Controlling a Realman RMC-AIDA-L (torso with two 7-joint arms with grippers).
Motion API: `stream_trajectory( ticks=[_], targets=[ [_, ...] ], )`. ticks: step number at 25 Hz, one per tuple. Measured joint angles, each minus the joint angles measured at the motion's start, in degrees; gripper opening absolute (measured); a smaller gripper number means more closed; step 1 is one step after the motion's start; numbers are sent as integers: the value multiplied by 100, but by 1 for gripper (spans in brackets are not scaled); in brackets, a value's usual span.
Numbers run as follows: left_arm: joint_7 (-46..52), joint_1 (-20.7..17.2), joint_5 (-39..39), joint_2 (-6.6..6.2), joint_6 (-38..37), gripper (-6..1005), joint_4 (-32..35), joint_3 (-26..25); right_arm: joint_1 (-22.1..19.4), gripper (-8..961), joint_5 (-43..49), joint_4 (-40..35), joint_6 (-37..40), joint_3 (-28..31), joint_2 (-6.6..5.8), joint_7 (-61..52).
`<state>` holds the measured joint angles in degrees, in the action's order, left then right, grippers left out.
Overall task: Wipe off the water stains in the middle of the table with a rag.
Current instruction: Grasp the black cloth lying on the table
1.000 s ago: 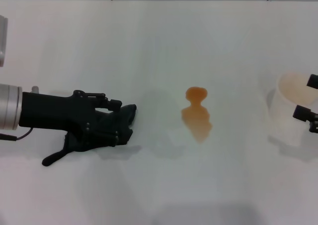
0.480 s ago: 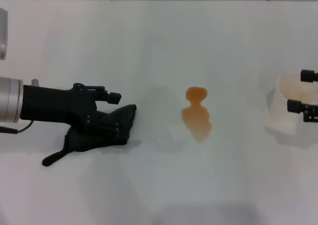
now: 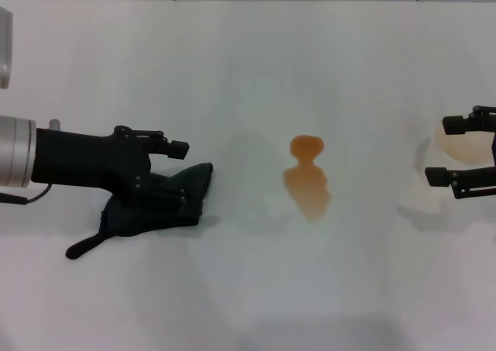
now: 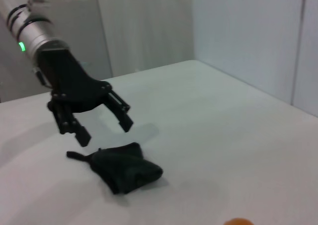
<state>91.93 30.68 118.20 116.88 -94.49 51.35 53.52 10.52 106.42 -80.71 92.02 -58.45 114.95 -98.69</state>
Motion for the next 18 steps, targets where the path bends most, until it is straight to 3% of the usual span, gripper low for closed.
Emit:
stream_trajectory(
  ticks=[7, 18],
  targets=[
    [0, 27, 0, 1, -6, 854, 8, 0, 56, 850, 497, -754, 31, -239, 3, -533],
    [0, 40, 0, 1, -29, 854, 8, 0, 162, 846, 642, -955, 141, -247, 1, -817]
  ],
)
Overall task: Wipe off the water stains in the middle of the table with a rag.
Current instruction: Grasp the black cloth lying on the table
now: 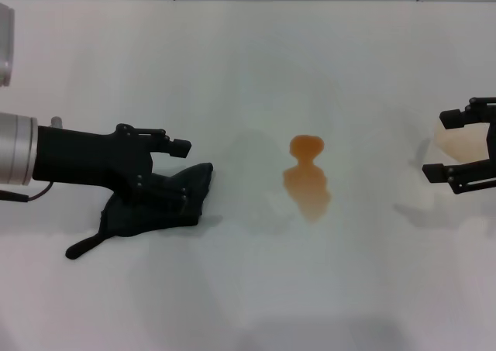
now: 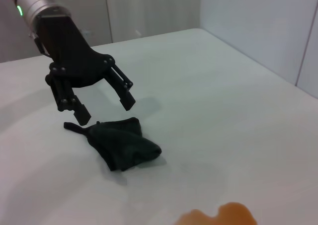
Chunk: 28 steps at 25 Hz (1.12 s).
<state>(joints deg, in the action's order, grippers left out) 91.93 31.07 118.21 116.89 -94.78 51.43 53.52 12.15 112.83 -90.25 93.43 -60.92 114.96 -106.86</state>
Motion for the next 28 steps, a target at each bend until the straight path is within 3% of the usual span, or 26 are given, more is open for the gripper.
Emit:
stream_trajectory(
  ticks=[7, 11, 14, 18, 21, 28],
  targets=[
    [2, 24, 16, -29, -11, 854, 4, 0, 23, 846, -34, -4, -9, -83, 2, -3],
    [168, 57, 101, -138, -16, 854, 73, 3, 8, 847, -57, -7, -89, -235, 7, -5],
    [478, 161, 324, -223, -46, 854, 222, 18, 1, 847, -59, -8, -175, -348, 8, -10],
    [776, 330, 831, -235, -55, 854, 421, 24, 10, 847, -82, 18, -276, -449, 16, -21],
    [825, 418, 1194, -189, 13, 853, 391, 17, 8, 847, -121, 53, -416, -586, 17, -25],
    [725, 446, 1886, 99, 382, 852, 192, 37, -16, 846, -195, 156, -535, -791, 18, -28]
  ],
)
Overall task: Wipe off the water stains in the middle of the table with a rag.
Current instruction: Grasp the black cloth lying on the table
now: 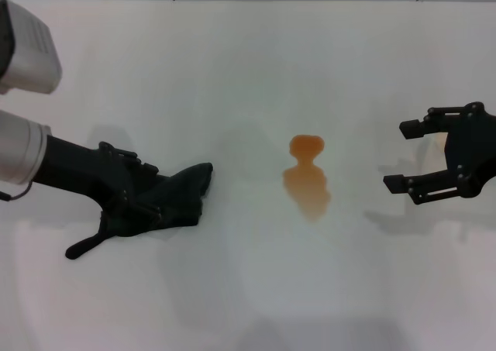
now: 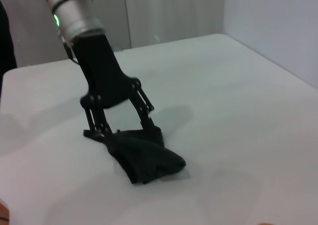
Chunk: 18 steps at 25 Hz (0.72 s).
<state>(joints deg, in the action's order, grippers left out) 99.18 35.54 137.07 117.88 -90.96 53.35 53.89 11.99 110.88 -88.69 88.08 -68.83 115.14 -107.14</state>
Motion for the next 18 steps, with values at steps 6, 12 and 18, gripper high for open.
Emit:
stream_trajectory(
  ticks=[6, 12, 18],
  targets=[
    [-120, -58, -43, 10, 250, 850, -202, -34, -10, 846, -92, 20, -2, -39, 0, 0],
    [-173, -170, -51, 46, 433, 849, -234, -34, -12, 846, -99, 28, -2, -77, 0, -53],
    [-141, -243, -55, 79, 519, 847, -238, -37, -13, 846, -104, 63, -7, -85, 0, -68]
  ],
)
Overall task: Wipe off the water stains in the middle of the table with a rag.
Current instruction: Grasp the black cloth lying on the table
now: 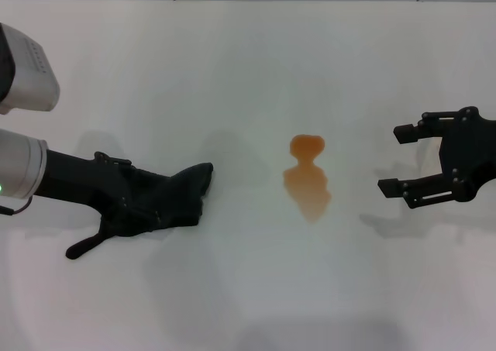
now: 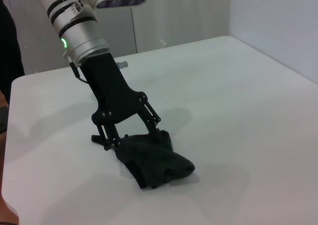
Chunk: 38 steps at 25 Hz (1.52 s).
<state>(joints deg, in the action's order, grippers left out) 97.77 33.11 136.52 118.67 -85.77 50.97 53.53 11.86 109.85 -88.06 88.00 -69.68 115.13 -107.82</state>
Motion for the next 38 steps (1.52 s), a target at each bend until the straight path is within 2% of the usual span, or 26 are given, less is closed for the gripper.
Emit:
stream_trajectory(
  ticks=[10, 22, 28, 38],
  targets=[
    [76, -76, -13, 16, -9, 840, -11, -13, 0, 846, -57, 9, -3, 13, 0, -2],
    [118, -96, 0, 12, 152, 816, -37, -303, -9, 847, -59, 8, -2, 42, 0, -5],
    [82, -54, 13, 15, 294, 641, -315, -267, -9, 846, -69, 8, 3, 38, 0, -11],
    [37, -41, -12, 16, 530, 526, -449, -320, -21, 847, -150, -11, 40, 40, 0, -36]
  ],
)
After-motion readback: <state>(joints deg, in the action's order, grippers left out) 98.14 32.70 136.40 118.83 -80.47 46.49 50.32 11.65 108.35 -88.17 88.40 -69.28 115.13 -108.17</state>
